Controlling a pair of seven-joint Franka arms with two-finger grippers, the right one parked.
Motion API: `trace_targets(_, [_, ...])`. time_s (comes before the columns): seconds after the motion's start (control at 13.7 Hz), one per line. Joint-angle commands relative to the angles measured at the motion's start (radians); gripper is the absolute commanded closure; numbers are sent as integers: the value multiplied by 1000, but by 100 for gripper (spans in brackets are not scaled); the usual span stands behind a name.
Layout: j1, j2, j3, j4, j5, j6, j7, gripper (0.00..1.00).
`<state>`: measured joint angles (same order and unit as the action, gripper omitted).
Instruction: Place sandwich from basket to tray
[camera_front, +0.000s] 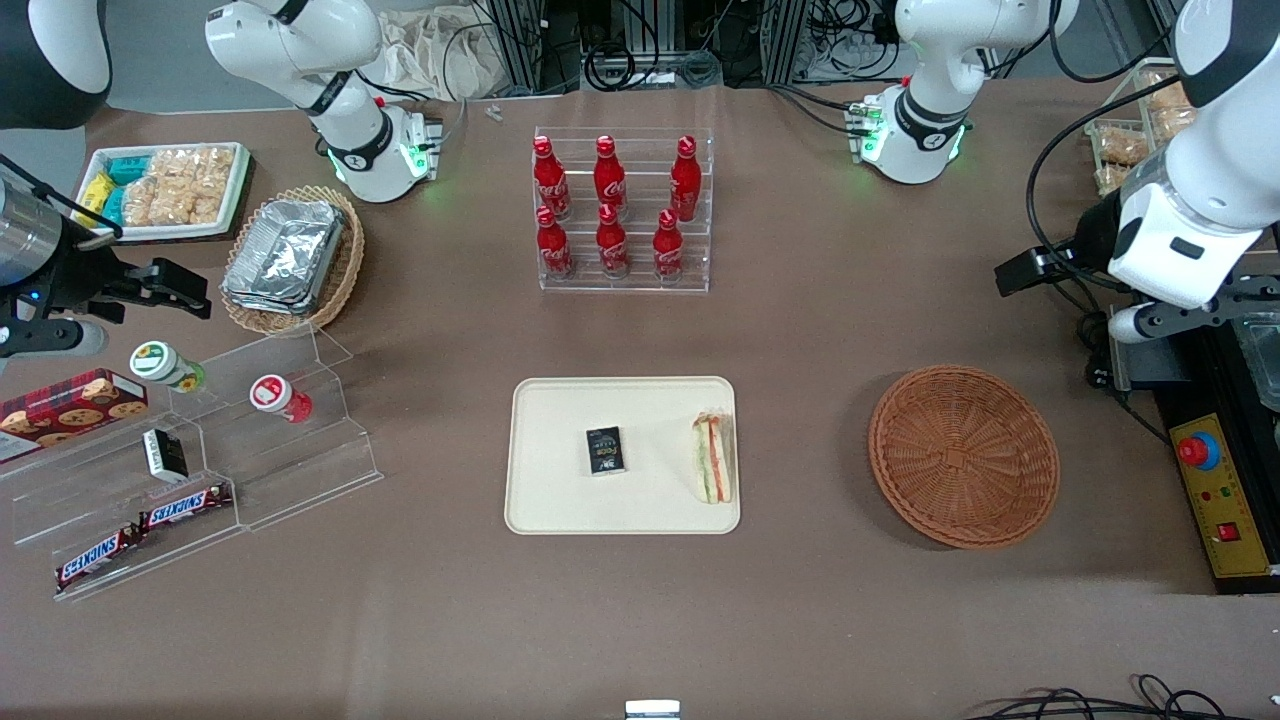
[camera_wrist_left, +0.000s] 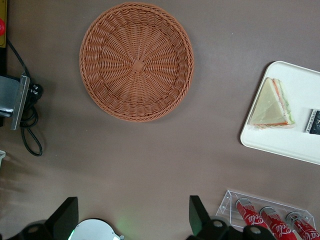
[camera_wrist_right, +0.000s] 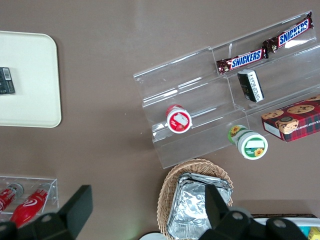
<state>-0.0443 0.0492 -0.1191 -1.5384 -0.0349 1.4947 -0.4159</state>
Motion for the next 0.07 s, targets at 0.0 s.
trace_targets(0.0, [-11, 9, 13, 18, -14, -4, 16, 1])
